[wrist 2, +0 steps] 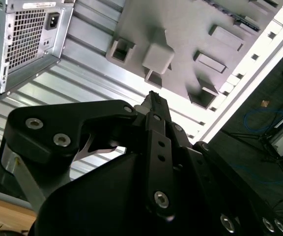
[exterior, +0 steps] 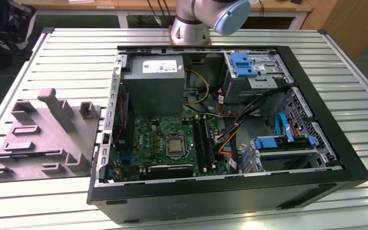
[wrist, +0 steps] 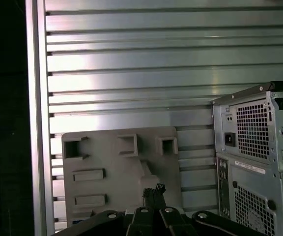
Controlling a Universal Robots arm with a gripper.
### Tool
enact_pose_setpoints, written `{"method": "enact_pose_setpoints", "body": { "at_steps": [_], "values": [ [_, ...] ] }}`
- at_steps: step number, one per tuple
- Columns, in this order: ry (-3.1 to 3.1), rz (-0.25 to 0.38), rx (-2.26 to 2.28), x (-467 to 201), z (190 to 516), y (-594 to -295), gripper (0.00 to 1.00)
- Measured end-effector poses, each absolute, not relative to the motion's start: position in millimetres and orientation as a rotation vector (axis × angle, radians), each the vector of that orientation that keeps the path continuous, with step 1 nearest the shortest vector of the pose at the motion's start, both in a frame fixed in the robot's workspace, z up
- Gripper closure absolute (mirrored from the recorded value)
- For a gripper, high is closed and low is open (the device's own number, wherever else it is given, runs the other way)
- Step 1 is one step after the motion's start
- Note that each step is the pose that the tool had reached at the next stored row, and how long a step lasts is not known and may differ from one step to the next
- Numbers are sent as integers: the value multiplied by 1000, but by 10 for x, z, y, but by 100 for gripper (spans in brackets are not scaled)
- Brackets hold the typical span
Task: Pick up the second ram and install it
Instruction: 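Reach for the second ram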
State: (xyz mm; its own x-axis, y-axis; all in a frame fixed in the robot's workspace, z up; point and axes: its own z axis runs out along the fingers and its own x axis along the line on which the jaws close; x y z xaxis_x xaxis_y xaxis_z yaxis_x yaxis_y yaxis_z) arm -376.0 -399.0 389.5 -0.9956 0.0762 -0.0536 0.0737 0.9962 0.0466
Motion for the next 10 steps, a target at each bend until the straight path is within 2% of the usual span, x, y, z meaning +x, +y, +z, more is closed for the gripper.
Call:
{"method": "enact_pose_setpoints", "body": {
  "at_steps": [10],
  "values": [
    [3080, 69, 116, -4070, 3881, -3990, 90]
  ]
}}
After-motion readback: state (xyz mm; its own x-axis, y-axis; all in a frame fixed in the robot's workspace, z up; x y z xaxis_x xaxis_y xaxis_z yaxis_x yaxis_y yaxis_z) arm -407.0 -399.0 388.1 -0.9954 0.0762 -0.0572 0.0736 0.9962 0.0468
